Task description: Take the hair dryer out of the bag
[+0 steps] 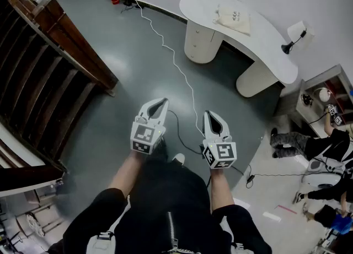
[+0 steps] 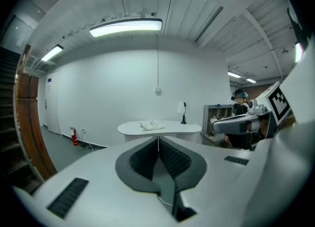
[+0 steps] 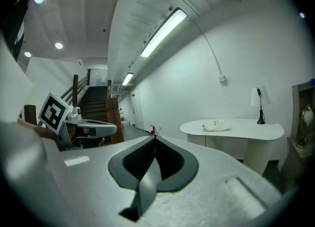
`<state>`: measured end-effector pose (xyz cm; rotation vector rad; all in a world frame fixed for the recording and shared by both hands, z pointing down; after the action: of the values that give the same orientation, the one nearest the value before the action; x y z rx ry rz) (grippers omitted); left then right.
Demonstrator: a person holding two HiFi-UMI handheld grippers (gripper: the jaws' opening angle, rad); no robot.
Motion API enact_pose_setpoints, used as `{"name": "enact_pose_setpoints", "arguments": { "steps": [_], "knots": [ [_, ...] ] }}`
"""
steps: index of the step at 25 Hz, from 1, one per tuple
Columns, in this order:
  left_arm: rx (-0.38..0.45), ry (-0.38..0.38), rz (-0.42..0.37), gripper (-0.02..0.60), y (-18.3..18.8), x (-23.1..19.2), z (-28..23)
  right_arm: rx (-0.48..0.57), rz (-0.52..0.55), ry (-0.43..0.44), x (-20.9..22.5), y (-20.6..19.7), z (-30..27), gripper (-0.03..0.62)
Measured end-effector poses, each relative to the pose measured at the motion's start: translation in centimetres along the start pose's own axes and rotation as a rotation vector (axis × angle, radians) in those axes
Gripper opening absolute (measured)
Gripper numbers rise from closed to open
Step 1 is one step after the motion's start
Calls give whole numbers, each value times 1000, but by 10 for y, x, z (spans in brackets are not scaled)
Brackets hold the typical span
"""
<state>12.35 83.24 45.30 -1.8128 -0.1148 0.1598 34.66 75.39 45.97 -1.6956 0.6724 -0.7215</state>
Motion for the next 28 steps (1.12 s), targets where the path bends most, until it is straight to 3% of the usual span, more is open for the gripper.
{"name": "enact_pose_setpoints", "arguments": {
  "steps": [12,28],
  "knots": [
    [-10,-6,16,17,1,-27,-18,-2,-30,9,2,6,-34,5],
    [-20,-58,23,17,5,-122,-52,-34,-53,-14,-24,17,-128,5]
  ]
}}
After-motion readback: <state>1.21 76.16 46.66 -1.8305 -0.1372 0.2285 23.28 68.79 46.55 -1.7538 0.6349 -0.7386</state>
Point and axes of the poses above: the fingertips, and each gripper's own axes: z backward along the fingers, x to its right, y out of its top, the point moved 9 cm from there along z, backward along the fingers, and after that the axes turned 7 degrees about -y, right-handed, at the moved point
